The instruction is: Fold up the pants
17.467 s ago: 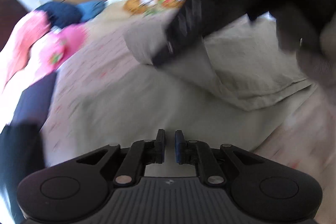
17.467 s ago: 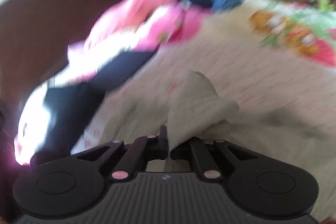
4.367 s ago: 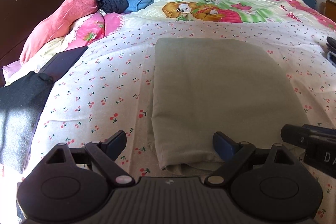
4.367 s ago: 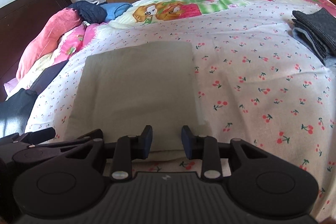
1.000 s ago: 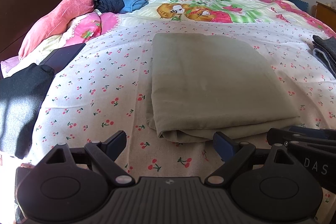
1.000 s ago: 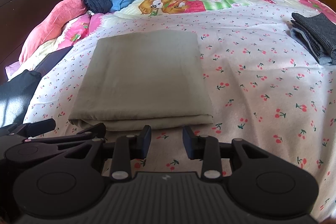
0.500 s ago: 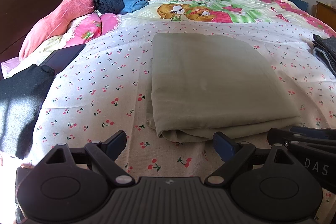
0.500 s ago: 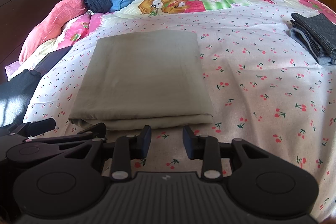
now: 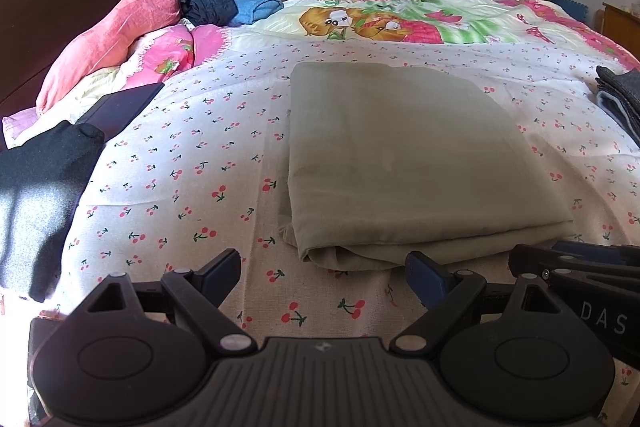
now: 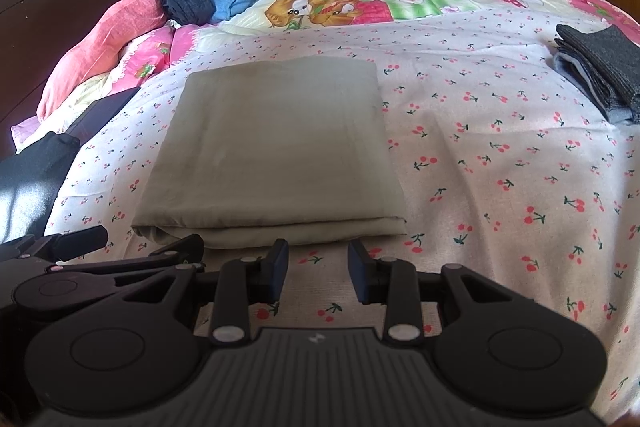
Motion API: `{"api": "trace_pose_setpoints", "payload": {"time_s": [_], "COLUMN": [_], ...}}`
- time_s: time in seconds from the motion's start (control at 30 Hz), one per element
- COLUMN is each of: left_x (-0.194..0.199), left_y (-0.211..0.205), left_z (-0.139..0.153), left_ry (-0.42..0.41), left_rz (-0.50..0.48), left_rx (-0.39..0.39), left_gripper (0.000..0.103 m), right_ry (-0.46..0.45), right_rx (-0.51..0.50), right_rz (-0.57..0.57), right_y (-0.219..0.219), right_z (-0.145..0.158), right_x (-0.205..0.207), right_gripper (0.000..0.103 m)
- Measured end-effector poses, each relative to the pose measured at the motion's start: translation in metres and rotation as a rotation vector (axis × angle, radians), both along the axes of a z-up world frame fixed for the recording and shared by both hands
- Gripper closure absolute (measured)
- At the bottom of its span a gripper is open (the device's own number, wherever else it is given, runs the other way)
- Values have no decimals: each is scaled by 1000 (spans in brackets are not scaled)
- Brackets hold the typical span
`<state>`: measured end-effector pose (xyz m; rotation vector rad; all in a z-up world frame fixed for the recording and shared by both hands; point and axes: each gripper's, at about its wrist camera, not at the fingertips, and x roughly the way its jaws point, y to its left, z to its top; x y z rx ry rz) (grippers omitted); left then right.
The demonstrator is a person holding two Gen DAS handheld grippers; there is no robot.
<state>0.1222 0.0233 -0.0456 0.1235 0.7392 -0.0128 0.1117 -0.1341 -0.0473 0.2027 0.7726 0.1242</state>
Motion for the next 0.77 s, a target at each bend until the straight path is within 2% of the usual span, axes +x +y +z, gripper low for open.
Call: {"api": "trace_pose_setpoints", "payload": {"time_s": [0.6,0.77], "left_x": [-3,-6], "left_y": [-3,-7], "left_z": [0,-2], "left_ry": [-4,-13], "left_rz": [1,-10], "left_rx": [10,8], "left_gripper": [3,10], "right_ry": [-7,-13], "right_rx": [-7,-19], "right_rz": [-5,-17], "right_y": [1,2], "right_z": [4,5], "right_x": [-5,-9], "right_gripper": [69,71]}}
